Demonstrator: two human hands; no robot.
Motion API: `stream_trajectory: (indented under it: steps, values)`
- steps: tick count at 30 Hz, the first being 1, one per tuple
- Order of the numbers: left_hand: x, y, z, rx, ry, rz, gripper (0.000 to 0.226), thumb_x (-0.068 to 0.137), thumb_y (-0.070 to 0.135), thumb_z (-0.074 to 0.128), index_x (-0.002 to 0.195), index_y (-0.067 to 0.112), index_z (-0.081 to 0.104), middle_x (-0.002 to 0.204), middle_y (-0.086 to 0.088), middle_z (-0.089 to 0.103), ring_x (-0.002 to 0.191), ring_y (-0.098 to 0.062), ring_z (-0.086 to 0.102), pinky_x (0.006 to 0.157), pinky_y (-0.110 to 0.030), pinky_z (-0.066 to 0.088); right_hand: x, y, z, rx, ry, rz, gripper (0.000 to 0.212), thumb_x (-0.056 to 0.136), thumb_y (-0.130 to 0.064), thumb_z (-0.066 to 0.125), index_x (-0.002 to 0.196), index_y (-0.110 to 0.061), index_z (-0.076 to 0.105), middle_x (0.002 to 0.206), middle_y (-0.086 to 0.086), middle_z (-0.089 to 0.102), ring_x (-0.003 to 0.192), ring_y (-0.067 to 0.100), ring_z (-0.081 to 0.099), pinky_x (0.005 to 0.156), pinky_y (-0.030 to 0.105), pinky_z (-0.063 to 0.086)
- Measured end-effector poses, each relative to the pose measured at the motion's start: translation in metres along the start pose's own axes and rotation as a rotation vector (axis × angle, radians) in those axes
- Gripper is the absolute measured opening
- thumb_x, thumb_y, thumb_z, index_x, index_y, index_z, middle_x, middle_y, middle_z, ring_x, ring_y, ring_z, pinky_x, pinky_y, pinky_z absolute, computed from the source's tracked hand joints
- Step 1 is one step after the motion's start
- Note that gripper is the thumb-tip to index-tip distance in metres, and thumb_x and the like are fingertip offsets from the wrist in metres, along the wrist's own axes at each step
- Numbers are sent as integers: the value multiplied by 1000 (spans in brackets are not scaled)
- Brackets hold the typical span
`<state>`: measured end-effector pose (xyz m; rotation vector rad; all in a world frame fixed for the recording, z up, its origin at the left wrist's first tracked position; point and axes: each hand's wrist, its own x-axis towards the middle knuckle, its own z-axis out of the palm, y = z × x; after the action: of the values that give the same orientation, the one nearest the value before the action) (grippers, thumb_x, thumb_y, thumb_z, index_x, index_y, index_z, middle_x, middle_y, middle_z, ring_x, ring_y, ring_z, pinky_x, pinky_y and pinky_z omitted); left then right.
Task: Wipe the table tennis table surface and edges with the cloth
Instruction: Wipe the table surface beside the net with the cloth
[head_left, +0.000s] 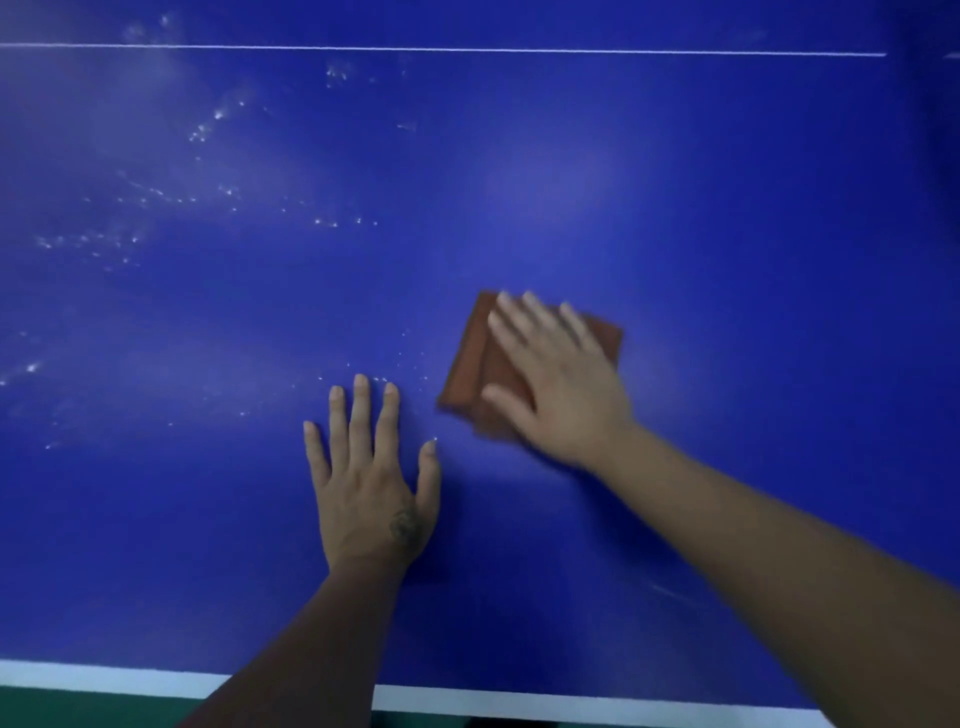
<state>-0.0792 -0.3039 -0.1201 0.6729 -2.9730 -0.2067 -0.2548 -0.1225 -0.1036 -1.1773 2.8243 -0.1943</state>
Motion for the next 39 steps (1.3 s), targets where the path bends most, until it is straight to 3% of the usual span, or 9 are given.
stream_trajectory:
  steps: [4, 8, 13, 18, 22, 27, 30, 35, 39]
  values:
    - [-1, 0, -1, -8, 3, 8, 71, 105, 47, 35, 167, 12, 34, 178, -9, 21, 167, -31, 11, 132, -63, 14, -49, -21, 10, 73, -31, -106, 75, 106, -64, 33, 166, -20, 23, 175, -4, 10, 162, 17, 6, 131, 47, 13]
    - [0, 1, -2, -46, -7, -8, 76, 99, 36, 37, 169, 7, 28, 179, -8, 20, 167, -30, 10, 132, -63, 13, 10, 14, 0, 124, 46, 121, 78, 103, -64, 30, 164, -16, 30, 174, 0, 19, 161, 21, 15, 130, 49, 12]
    - [-1, 0, -1, -49, -1, -2, 78, 97, 34, 38, 168, 4, 27, 178, -10, 21, 167, -31, 11, 132, -63, 14, 121, 35, -7, 102, 51, 352, 84, 100, -71, 24, 166, -18, 24, 175, 0, 14, 162, 20, 9, 131, 46, 4]
    - [0, 1, 0, -53, 0, -8, 79, 96, 32, 39, 167, 1, 27, 177, -12, 22, 167, -31, 13, 131, -64, 16, 142, -10, -2, 28, 25, 148, 86, 98, -74, 29, 166, -21, 24, 175, -2, 14, 162, 19, 11, 131, 47, 6]
    - [-1, -2, 1, -72, 17, 4, 77, 102, 41, 37, 167, 0, 27, 177, -14, 23, 166, -31, 14, 131, -65, 15, 85, -39, 9, -13, 39, -97, 86, 97, -74, 33, 165, -21, 29, 174, -3, 18, 161, 17, 15, 130, 47, 12]
    - [-1, 2, -7, -124, 9, -1, 80, 107, 54, 30, 168, 3, 23, 178, -11, 20, 167, -26, 12, 132, -63, 15, 18, -42, 10, -30, -2, -220, 88, 98, -76, 34, 166, -22, 23, 175, -6, 11, 162, 14, 8, 131, 47, 12]
    - [-8, -6, -18, -204, 64, 6, 76, 106, 49, 40, 166, 2, 33, 176, -12, 25, 166, -29, 18, 130, -63, 19, 17, -40, 6, 36, -24, -130, 87, 101, -73, 28, 167, -18, 19, 175, -5, 9, 162, 13, 7, 130, 47, 13]
    - [-21, -39, -27, -34, 42, -80, 76, 104, 55, 40, 166, 10, 37, 176, -11, 26, 166, -33, 16, 132, -62, 16, 80, -44, 3, 96, -56, 194, 92, 100, -72, 28, 167, -11, 12, 176, 3, 2, 162, 18, 2, 132, 44, 2]
    - [-27, -58, -19, 14, -42, -71, 76, 105, 52, 34, 169, 11, 30, 178, -9, 20, 167, -32, 11, 132, -61, 16, 75, -61, 12, 25, -6, 112, 92, 99, -73, 29, 166, -11, 19, 176, 3, 9, 162, 18, 7, 131, 47, 8]
